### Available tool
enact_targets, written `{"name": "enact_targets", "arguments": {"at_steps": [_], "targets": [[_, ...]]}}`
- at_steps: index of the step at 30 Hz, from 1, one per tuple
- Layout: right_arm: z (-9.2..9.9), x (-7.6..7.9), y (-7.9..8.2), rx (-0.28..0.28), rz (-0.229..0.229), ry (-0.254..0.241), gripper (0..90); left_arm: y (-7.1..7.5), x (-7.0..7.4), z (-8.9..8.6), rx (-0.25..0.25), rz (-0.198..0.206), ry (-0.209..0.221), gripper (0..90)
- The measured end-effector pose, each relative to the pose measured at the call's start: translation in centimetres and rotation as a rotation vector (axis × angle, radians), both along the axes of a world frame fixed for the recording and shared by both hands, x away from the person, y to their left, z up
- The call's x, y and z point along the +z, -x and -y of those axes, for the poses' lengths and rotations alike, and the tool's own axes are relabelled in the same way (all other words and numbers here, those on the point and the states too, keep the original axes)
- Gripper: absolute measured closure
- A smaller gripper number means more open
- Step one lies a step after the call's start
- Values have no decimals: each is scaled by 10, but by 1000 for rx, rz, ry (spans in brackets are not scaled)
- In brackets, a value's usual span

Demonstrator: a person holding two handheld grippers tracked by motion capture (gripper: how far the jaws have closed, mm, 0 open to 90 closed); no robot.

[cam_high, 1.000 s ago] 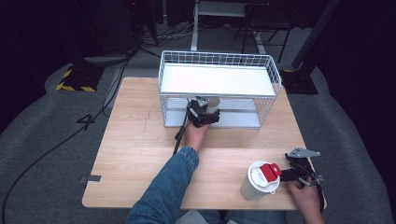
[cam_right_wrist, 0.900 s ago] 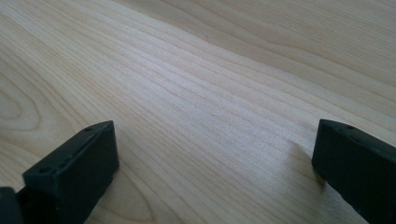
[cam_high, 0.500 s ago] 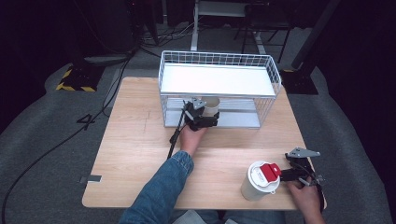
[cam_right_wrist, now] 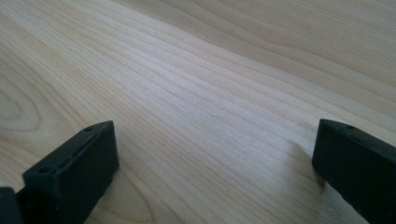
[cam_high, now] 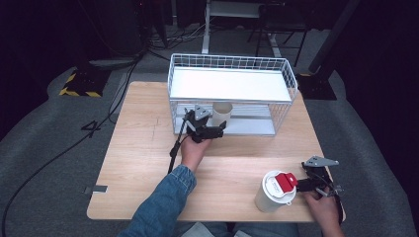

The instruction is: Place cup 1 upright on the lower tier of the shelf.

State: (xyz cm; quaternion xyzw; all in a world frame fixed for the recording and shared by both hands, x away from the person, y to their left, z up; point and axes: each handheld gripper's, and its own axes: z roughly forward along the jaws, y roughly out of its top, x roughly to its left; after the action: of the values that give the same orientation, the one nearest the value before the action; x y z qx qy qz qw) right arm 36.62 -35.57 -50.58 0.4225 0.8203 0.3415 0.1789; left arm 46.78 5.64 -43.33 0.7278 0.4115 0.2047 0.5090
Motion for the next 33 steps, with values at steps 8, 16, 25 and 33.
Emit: {"name": "enact_targets", "arguments": {"at_steps": [8, 16, 25, 33], "targets": [[0, 0, -1, 3, 0, -1, 5, 23, 10, -20, -10, 14, -7, 90], [-1, 0, -1, 5, -1, -1, 5, 42, 16, -42, -26, 17, 7, 100], [-1, 0, -1, 5, -1, -1, 5, 58, 21, -66, -12, 3, -11, 126], [-1, 0, -1, 5, -1, -1, 5, 78, 21, -87, 0, -8, -42, 130]]}}
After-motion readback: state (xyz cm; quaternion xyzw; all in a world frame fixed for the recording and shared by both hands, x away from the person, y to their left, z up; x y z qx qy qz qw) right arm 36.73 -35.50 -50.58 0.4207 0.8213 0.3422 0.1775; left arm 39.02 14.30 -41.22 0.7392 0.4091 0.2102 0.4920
